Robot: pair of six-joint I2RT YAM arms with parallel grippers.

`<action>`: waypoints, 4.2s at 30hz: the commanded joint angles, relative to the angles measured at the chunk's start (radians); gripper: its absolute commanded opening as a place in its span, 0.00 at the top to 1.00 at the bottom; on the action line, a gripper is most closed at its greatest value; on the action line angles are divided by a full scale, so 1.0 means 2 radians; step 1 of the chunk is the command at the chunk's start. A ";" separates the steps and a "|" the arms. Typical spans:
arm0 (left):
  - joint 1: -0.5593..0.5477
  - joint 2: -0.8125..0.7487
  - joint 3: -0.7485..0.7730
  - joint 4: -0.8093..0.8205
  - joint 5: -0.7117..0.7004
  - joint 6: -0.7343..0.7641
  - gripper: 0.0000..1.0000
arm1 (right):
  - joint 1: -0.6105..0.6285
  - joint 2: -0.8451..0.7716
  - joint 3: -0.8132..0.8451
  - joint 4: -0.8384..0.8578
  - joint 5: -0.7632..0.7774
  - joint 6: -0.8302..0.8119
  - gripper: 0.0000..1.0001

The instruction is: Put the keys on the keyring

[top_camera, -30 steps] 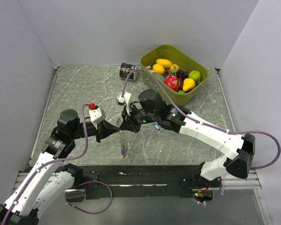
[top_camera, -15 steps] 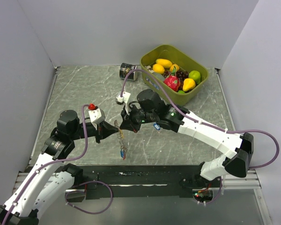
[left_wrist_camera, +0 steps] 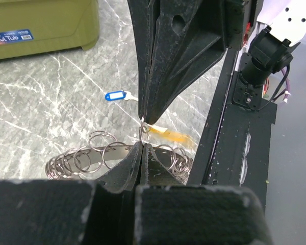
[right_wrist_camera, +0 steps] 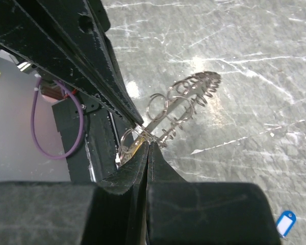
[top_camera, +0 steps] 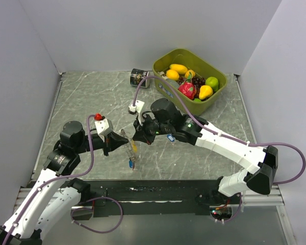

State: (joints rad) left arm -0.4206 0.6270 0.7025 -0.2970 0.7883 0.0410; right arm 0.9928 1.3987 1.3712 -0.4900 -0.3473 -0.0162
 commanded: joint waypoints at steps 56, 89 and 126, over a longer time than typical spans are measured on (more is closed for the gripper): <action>-0.003 -0.028 0.000 0.191 0.084 -0.106 0.99 | -0.055 -0.126 -0.103 0.232 -0.237 0.050 0.32; -0.003 -0.033 -0.008 0.227 0.081 -0.133 0.99 | -0.052 -0.101 -0.131 0.281 -0.195 0.108 0.85; -0.003 0.110 0.176 -0.097 0.127 0.062 0.47 | -0.061 -0.010 0.055 -0.106 -0.242 -0.121 1.00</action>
State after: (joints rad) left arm -0.4232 0.8055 0.9749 -0.3832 0.9718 0.0586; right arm 0.8761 1.3754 1.4242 -0.6285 -0.7483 -0.1852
